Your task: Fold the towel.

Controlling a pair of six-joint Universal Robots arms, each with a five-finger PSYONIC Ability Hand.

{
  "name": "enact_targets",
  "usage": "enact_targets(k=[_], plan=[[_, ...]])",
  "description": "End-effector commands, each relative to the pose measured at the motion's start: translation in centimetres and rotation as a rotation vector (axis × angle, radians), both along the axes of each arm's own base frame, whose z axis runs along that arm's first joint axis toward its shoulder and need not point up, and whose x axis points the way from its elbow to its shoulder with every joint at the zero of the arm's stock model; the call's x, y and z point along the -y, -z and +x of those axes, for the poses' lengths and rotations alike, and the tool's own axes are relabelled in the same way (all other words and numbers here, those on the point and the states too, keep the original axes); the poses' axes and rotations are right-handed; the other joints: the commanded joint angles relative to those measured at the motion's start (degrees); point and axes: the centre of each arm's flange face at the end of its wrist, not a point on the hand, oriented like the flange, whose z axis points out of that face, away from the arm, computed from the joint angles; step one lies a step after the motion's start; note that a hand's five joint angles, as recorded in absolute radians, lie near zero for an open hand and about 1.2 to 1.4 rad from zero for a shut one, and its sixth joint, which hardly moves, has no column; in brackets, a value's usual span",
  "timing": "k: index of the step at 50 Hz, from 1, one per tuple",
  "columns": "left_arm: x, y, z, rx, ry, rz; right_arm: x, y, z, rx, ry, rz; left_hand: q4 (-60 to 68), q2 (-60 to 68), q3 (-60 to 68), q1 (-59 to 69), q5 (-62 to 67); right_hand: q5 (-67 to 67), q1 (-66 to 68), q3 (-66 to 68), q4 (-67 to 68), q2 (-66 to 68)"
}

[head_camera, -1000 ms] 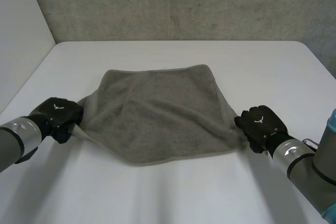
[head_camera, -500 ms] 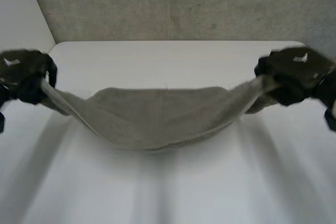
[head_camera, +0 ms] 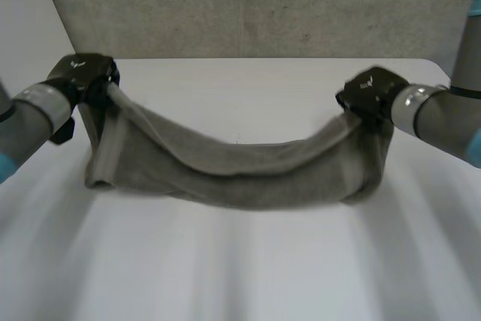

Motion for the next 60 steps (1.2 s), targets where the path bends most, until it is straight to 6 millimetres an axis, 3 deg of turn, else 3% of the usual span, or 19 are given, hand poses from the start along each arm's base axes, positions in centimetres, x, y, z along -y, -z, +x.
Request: enact_targets(k=[1,2,3,4,5,7,13,16,20,21,23,24,26,29,36,43,52,58,60], plan=[[2.2,-6.7,-3.5,-0.025,0.014,-0.265,2.6,-9.2,1.7,0.283,0.025,-0.475,2.4,4.3,4.0,7.1,5.2,3.3,4.0,3.9,3.8,6.4],[2.0,-9.7,-4.1,-0.057,0.027,-0.37,2.4,-12.3,1.3,0.401,0.028,-0.569,2.4,4.3,4.0,7.1,5.2,3.3,4.0,3.9,3.8,6.4],[2.0,-9.8,-4.1,-0.058,0.027,-0.371,2.4,-12.4,1.3,0.402,0.028,-0.57,2.4,4.3,4.0,7.1,5.2,3.3,4.0,3.9,3.8,6.4],[1.2,-13.3,-4.4,-0.098,0.034,-0.494,2.3,-14.9,0.8,0.513,0.023,-0.633,2.4,4.3,4.0,7.1,5.2,3.3,4.0,3.9,3.8,6.4],[1.2,-13.3,-4.4,-0.098,0.034,-0.495,2.3,-14.9,0.8,0.514,0.023,-0.633,2.4,4.3,4.0,7.1,5.2,3.3,4.0,3.9,3.8,6.4],[-0.2,-18.3,-4.4,-0.205,0.035,-0.68,1.9,-17.2,0.2,0.664,-0.003,-0.639,2.4,4.3,4.0,7.1,5.2,3.3,4.0,3.9,3.8,6.4],[-0.2,-19.5,-3.9,-0.33,0.02,-0.742,2.5,-15.5,0.1,0.669,-0.009,-0.564,2.4,4.3,4.0,7.1,5.2,3.3,4.0,3.9,3.8,6.4],[0.6,-16.6,-4.1,-0.313,0.019,-0.666,3.2,-12.3,0.3,0.631,0.005,-0.458,2.4,4.3,4.0,7.1,5.2,3.3,4.0,3.9,3.8,6.4],[2.1,-9.1,-3.7,-0.254,-0.009,-0.476,3.7,-7.9,0.3,0.561,0.015,-0.334,2.4,4.3,4.0,7.1,5.2,3.3,4.0,3.9,3.8,6.4],[2.1,-9.1,-3.7,-0.254,-0.009,-0.475,3.7,-7.9,0.3,0.56,0.015,-0.333,2.4,4.3,4.0,7.1,5.2,3.3,4.0,3.9,3.8,6.4],[1.8,-3.6,-3.6,-0.214,0.005,-0.329,3.3,-4.2,0.6,0.492,-0.015,-0.244,2.4,4.3,4.0,7.1,5.2,3.3,4.0,3.9,3.8,6.4],[1.8,-3.6,-3.6,-0.214,0.005,-0.328,3.3,-4.2,0.6,0.492,-0.015,-0.244,2.4,4.3,4.0,7.1,5.2,3.3,4.0,3.9,3.8,6.4],[1.1,1.1,-3.5,-0.189,0.044,-0.226,2.6,-0.5,0.8,0.408,-0.054,-0.168,2.4,4.3,4.0,7.1,5.2,3.3,4.0,3.9,3.8,6.4],[0.0,4.8,-3.4,-0.168,0.081,-0.167,1.7,2.7,0.6,0.322,-0.067,-0.098,2.4,4.3,4.0,7.1,5.2,3.3,4.0,3.9,3.8,6.4],[-1.8,7.9,-2.2,-0.049,0.081,-0.147,0.6,5.8,-2.2,0.219,-0.01,0.027,2.4,4.3,4.0,7.1,5.2,3.3,4.0,3.9,3.8,6.4],[-3.0,7.0,-0.1,0.043,0.038,-0.165,-1.0,5.1,-4.6,0.224,0.051,0.088,2.4,4.3,4.0,7.1,5.2,3.3,4.0,3.9,3.8,6.4],[-5.5,7.9,0.2,0.061,0.04,-0.088,-3.2,7.1,-5.7,0.316,0.153,0.246,-6.2,-4.4,-4.7,-1.6,-3.5,3.3,4.0,3.9,3.8,6.4],[-6.4,8.8,0.3,0.067,0.041,-0.046,-3.7,8.3,-5.6,0.386,0.216,0.305,-10.8,-9.0,-9.3,-6.2,-8.1,-5.8,-5.1,-5.2,-5.4,-2.7],[-6.6,8.9,0.2,0.067,0.045,-0.043,-3.4,8.5,-5.7,0.402,0.234,0.284,-10.8,-9.0,-9.3,-6.2,-8.1,-27.8,-27.1,-27.2,-27.3,-24.7]])
